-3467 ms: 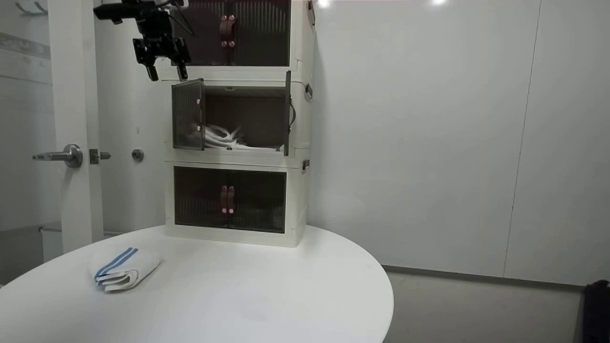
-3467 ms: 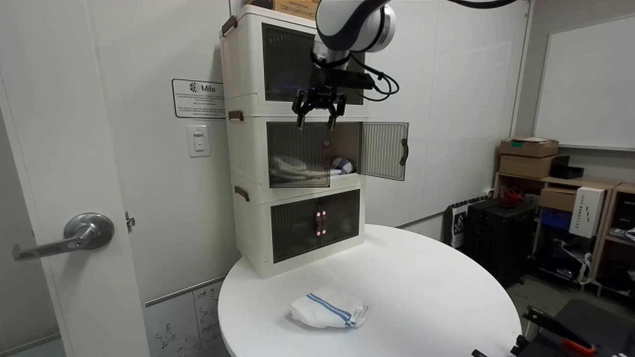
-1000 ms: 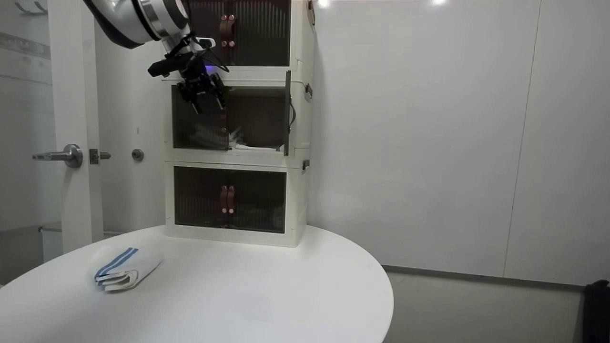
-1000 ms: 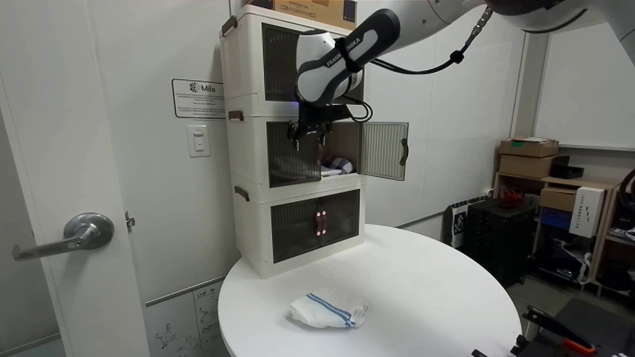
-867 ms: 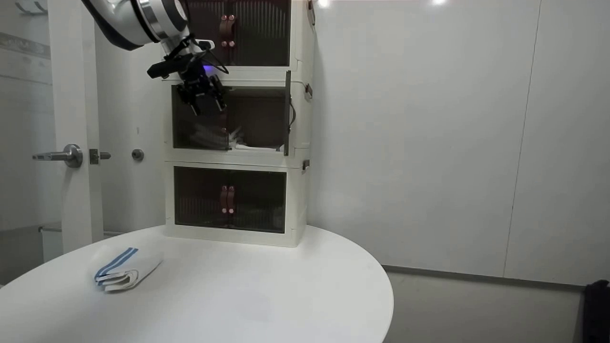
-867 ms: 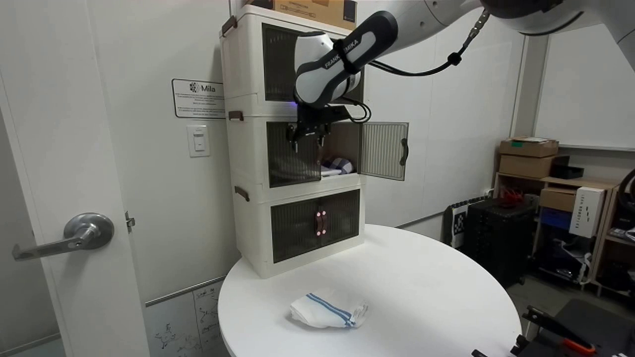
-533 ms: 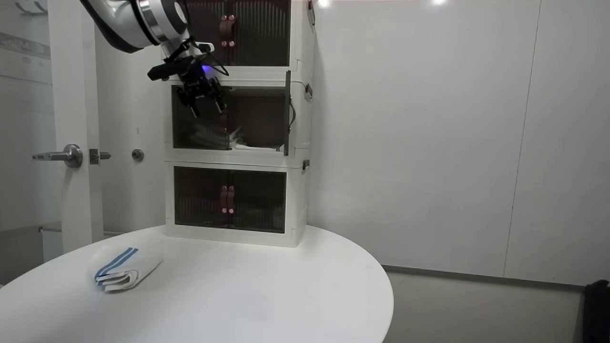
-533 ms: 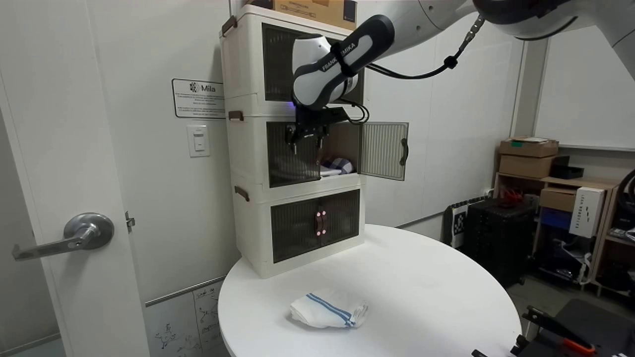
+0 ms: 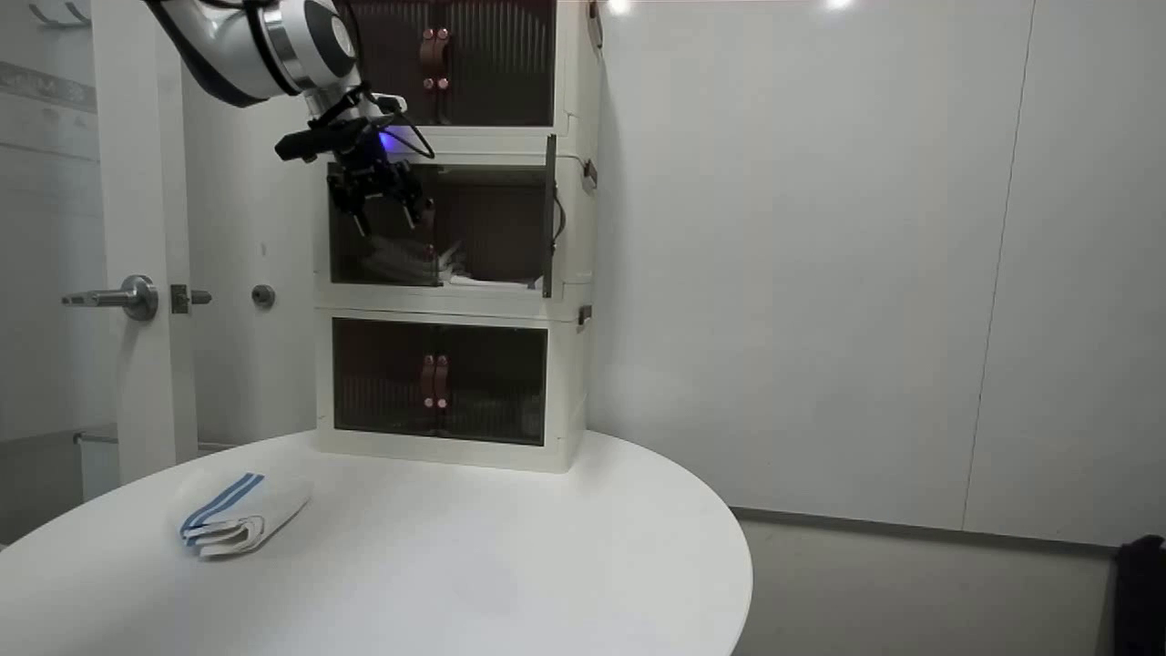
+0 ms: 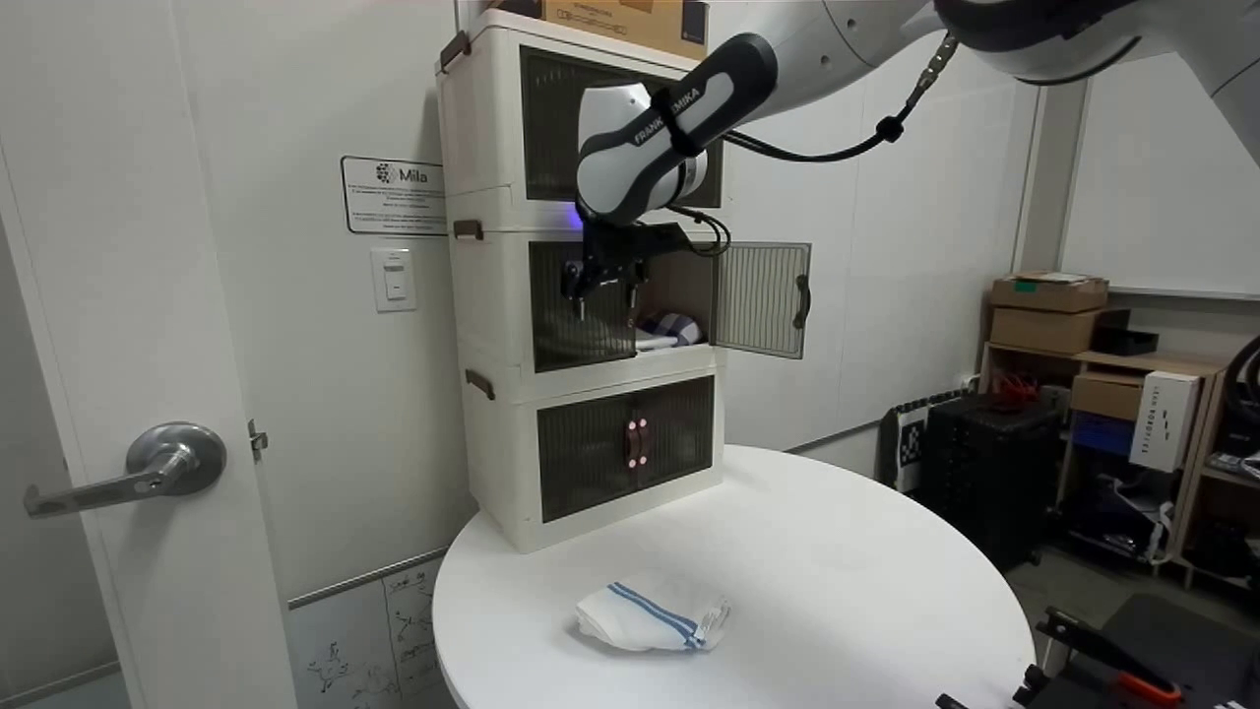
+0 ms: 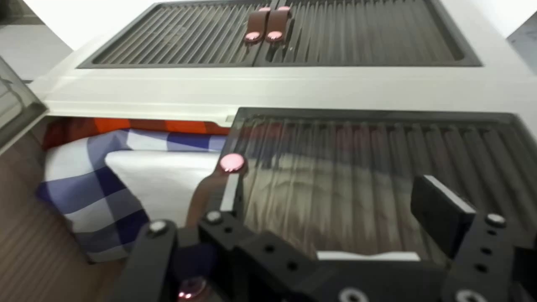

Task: Close the left door of the middle shelf

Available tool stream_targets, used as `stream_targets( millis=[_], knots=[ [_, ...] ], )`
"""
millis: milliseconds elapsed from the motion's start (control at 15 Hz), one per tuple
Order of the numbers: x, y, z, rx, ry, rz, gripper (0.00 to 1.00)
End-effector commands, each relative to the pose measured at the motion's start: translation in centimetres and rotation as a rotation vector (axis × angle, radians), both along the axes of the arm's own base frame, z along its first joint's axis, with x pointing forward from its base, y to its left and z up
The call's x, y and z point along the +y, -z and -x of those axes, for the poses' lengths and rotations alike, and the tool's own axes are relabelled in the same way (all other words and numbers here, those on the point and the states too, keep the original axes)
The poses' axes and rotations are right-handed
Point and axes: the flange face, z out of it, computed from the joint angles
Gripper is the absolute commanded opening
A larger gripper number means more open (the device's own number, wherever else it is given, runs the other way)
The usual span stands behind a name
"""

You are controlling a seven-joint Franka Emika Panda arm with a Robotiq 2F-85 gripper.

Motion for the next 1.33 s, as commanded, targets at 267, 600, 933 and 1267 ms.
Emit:
stream_targets(
  millis=[267, 600, 933, 1267],
  knots=[
    [1.2, 1.8, 10.1, 0.344, -0.208, -0.121, 1.0],
    [-1.7, 3.2, 17.5, 0.443, -0.118, -0.15, 1.0],
    [-4.7, 3.6, 24.2, 0.375, -0.002, -0.195, 1.0],
    [-6.9, 3.1, 32.0, 0.329, 0.063, -0.089, 1.0]
  ],
)
